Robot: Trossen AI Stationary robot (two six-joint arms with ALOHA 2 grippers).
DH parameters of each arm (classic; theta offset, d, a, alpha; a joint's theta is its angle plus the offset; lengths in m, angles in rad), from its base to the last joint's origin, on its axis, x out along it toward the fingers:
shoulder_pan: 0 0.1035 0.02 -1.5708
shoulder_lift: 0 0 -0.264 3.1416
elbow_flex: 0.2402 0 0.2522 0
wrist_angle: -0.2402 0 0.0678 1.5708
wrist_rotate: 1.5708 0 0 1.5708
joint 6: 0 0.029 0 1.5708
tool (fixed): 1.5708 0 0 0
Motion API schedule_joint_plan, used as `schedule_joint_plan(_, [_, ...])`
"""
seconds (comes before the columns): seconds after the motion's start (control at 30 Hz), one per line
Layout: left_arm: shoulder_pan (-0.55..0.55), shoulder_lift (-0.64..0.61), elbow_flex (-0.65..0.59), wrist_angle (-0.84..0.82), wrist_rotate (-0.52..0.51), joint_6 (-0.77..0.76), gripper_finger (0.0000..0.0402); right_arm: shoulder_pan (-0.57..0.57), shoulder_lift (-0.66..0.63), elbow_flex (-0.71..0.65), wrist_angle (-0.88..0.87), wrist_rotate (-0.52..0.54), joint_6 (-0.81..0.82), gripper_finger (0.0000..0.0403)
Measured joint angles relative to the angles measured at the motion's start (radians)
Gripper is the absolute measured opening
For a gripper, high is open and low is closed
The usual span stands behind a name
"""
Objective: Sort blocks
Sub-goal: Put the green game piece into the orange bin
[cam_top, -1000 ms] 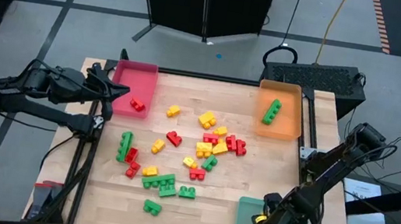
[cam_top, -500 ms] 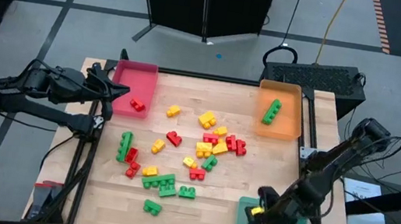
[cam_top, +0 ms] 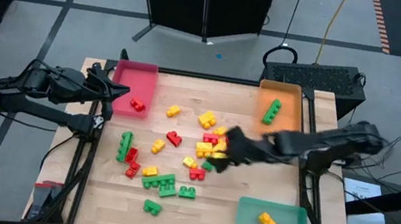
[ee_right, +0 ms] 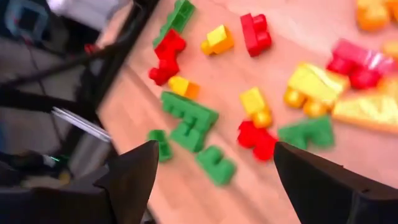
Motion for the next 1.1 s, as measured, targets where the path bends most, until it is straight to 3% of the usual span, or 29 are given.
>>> schedule_joint_plan(0.23, [0.000, 0.000, 0.000, 0.000, 0.000, 0.000, 0.0031, -0.102, 0.281, 0.166, 0.007, -0.307, -0.456, 0.0313])
schedule_joint_plan(0.37, [0.000, 0.000, 0.000, -0.001, 0.001, 0.000, 0.0031, -0.097, 0.400, 0.257, 0.001, -0.404, -0.764, 0.0313])
schedule_joint_plan(0.47, [0.000, 0.000, 0.000, -0.001, 0.001, -0.002, 0.0031, -0.090, 0.461, 0.314, -0.026, -0.420, -0.885, 0.0313])
schedule_joint_plan(0.83, [0.000, 0.000, 0.000, -0.012, 0.012, -0.001, 0.0031, -0.006, 0.585, 0.345, -0.031, -0.419, -0.870, 0.0313])
schedule_joint_plan(1.1, [0.001, 0.003, 0.000, -0.008, 0.012, -0.020, 0.0031, 0.041, 0.652, 0.345, -0.015, -0.349, -0.866, 0.0313])
